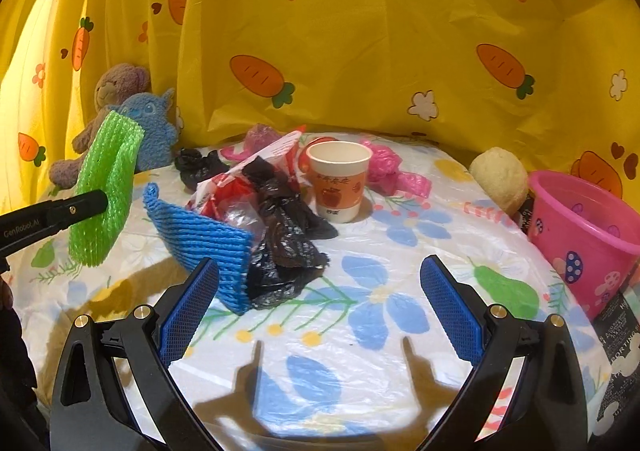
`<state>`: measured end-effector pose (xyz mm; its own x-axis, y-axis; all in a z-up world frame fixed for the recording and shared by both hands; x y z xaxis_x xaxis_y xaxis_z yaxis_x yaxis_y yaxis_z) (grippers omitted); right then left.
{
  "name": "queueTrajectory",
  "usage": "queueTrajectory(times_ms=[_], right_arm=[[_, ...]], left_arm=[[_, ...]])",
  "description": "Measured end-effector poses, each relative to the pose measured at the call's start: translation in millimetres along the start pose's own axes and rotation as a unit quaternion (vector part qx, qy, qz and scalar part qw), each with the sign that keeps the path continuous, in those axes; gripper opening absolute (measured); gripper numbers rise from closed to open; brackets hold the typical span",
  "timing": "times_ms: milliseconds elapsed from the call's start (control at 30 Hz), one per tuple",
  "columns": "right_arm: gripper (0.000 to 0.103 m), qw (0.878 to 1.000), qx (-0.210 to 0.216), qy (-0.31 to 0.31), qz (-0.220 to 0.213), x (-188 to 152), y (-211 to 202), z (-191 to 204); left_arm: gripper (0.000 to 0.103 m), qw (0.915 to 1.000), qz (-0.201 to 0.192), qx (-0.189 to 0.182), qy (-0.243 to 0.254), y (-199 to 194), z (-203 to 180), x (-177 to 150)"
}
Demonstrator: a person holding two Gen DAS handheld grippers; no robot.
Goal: Collect trash
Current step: 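Grasp the green foam net with the left tool while the right tool grasps the blue net, then carry both nets over the pink bucket and open both tools to drop them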
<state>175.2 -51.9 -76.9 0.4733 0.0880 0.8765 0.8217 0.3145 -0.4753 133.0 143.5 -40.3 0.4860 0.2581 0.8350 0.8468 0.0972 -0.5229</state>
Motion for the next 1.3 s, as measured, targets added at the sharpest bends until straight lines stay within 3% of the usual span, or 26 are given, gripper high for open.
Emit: queueTrajectory(times_ms=[167, 400, 500, 733, 1067, 1300], right_arm=[[0.095, 0.999, 0.025, -0.022, 0.022, 1, 24, 26], [0.062, 0.991, 0.079, -0.046, 0.098, -14, 57, 58], [0.032, 0.987, 0.088, -0.07, 0.112, -20, 62, 70], [0.006, 0.982, 0.123, -0.092, 0.109, -23, 59, 84], [0.005, 0.986, 0.134, -0.086, 0.055, -9, 20, 79], [0.005, 0.992, 0.112, -0.06, 0.012, 6, -16, 50]], left_arm=[[0.019, 0.9996, -0.003, 0.015, -0.022, 0, 19, 4], [0.019, 0.9993, 0.006, 0.018, -0.034, 8, 30, 1], [0.019, 0.9992, 0.006, 0.016, -0.038, 8, 32, 1], [0.019, 0.9991, 0.006, 0.014, -0.04, 6, 33, 0], [0.019, 0.9989, 0.0, 0.014, -0.044, 1, 32, 1], [0.019, 0.9992, 0.001, -0.008, -0.039, -1, 16, -1]])
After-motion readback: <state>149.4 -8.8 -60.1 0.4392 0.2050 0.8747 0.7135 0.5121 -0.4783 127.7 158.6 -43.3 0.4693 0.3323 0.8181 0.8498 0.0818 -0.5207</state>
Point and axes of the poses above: each gripper's, at about its wrist camera, not at the fingertips, and y roughly the way its jaws point, z to its left, x to its top, the point moved 10 cm from there along y, roughly the way its jaws point, and after that the axes turned 4 degrees about x, right-handed, at the moved point
